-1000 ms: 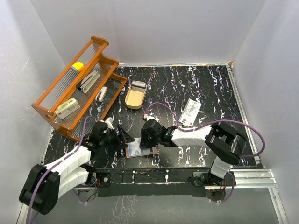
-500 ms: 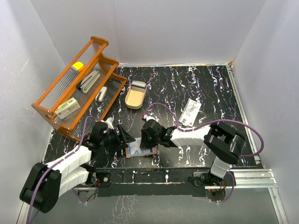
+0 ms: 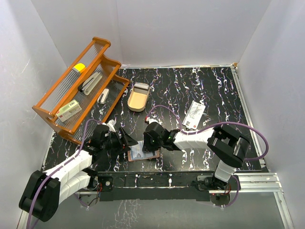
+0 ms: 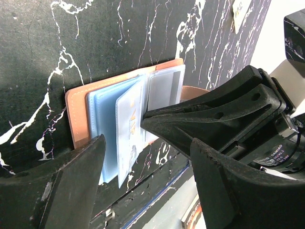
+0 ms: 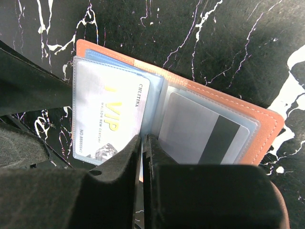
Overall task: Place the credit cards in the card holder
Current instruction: Turn over the card slot in the card holder.
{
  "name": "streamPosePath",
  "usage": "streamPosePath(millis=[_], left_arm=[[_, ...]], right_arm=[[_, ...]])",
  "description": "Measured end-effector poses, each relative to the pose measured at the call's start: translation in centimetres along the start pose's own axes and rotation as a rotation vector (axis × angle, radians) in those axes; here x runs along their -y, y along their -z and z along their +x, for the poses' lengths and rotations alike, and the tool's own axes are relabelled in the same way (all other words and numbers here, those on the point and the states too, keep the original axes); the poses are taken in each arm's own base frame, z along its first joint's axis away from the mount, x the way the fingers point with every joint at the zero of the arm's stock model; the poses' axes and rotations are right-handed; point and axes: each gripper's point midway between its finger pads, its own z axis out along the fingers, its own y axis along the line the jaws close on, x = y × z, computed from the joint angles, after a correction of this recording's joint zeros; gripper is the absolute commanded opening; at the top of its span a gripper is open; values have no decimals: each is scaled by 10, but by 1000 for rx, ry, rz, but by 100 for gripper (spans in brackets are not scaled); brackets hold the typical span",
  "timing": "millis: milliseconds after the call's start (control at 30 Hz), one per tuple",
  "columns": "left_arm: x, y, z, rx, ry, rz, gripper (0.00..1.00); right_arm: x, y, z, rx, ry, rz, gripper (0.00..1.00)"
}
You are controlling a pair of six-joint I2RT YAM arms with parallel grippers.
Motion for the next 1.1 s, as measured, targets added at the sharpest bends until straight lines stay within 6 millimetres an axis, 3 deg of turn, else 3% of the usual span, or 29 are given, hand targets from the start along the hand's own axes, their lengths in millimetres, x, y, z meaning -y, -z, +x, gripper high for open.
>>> streamPosePath(millis=[500,1100], left_arm=[[6,-2,-1,-3,17,26,69],[40,0,-3,-30,75,172,70]], right_arm=[[0,0,0,0,0,-1,5],[-5,-1,-2,11,0,-27,10]])
